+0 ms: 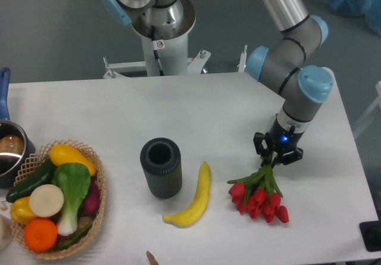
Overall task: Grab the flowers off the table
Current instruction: 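Lift the red tulips up and carry them away from the banana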
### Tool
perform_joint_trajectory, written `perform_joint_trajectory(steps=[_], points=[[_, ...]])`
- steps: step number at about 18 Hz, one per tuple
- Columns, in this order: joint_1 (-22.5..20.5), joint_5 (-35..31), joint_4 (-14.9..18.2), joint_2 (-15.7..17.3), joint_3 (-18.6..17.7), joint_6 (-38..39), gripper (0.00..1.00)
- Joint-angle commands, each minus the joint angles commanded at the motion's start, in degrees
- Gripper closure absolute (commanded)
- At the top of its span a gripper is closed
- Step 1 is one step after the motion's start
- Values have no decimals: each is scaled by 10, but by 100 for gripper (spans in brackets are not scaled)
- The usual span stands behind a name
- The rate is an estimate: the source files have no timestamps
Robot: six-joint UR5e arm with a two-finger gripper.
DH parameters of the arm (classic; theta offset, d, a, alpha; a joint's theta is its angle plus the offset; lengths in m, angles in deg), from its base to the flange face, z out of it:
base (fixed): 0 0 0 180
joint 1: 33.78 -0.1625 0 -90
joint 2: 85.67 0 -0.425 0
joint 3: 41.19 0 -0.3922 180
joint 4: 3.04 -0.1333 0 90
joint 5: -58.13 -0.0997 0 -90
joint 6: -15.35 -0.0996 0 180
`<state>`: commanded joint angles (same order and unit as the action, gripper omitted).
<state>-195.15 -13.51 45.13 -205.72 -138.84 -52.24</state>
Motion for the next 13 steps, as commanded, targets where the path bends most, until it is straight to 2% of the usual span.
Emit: perform_joint_trajectory(steps=[4,8,11,13], points=[[-4,1,0,13,-1,-1,72],[-20,8,0,46,3,-3,72],[-37,47,0,65,11,-3,72],[-57,96,0,73,15,0,72]])
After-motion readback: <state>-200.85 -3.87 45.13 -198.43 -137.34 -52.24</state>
